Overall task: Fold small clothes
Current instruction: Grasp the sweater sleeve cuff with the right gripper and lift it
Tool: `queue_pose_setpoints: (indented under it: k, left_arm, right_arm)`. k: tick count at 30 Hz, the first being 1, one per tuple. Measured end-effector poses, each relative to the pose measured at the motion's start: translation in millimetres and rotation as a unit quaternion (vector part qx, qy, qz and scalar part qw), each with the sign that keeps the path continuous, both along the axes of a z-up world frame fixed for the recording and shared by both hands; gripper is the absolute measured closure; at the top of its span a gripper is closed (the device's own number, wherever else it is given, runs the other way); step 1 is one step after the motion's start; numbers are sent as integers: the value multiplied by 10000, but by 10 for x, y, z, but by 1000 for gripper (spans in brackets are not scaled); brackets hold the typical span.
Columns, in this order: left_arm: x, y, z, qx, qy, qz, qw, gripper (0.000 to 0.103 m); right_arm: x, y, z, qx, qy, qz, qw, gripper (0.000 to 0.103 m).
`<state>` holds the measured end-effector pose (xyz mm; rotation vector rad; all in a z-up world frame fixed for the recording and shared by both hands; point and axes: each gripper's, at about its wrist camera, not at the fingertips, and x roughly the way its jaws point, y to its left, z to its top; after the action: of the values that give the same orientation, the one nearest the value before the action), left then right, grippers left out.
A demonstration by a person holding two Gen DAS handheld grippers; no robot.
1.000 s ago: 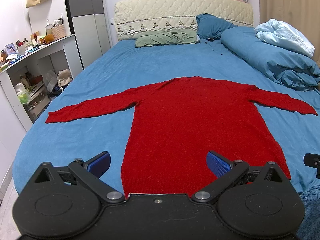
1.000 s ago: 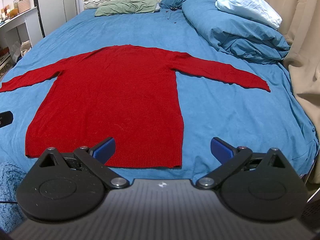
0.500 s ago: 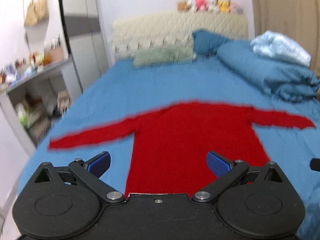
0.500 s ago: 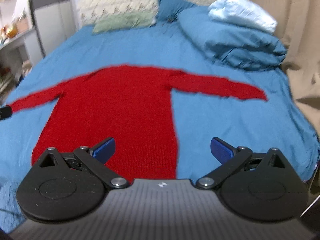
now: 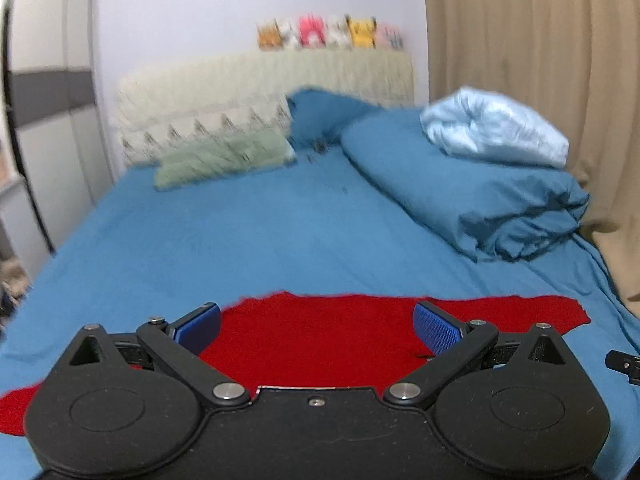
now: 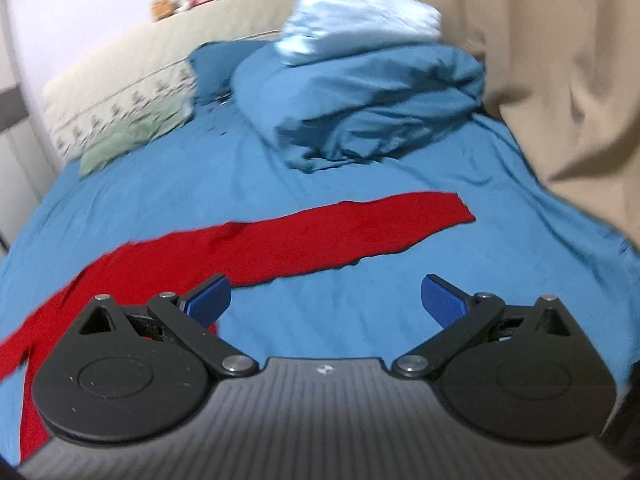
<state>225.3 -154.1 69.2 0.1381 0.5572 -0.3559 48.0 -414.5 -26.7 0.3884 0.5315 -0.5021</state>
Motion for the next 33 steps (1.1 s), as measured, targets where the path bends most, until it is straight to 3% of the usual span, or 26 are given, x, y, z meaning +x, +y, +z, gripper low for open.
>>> queue_pose_setpoints:
  k: [4, 11, 14, 16, 19, 22, 27, 33]
  left_arm:
    - [654, -378, -469, 95, 429, -40, 9990, 0]
    - [1547, -769, -1369, 265, 1018, -49, 9944, 0]
    - [1834, -858, -1693, 357, 1150, -30, 9927, 0]
    - [1971, -897, -1868, 406, 1213, -24, 9918, 0]
    - [2100, -929, -2040, 432, 1320, 32, 9903, 0]
    - [2211, -932, -2115, 393, 1453, 77, 9886, 0]
    - [2280, -837, -2013, 255, 1573, 80, 9872, 1]
    - [2237, -434, -1482, 19, 1444, 188, 9893, 1]
  right_arm:
    - [372, -520, -556, 358, -123, -380, 9986, 0]
    - [992, -1172, -1388, 370, -162, -933, 9948, 0]
    - [1231, -1413, -1648, 512, -227, -1111, 9922, 11]
    - [1357, -1483, -1735, 357, -344, -1240, 9910, 16]
    - [1487, -1548, -1764, 153, -434, -1474, 9880, 36]
    - [1565, -1633, -1742, 164, -357, -1732, 9841, 74]
    - [1675, -1617, -1371, 139, -382, -1648, 9855, 83]
    - [2122, -1052, -419, -88, -951, -362, 9948, 83]
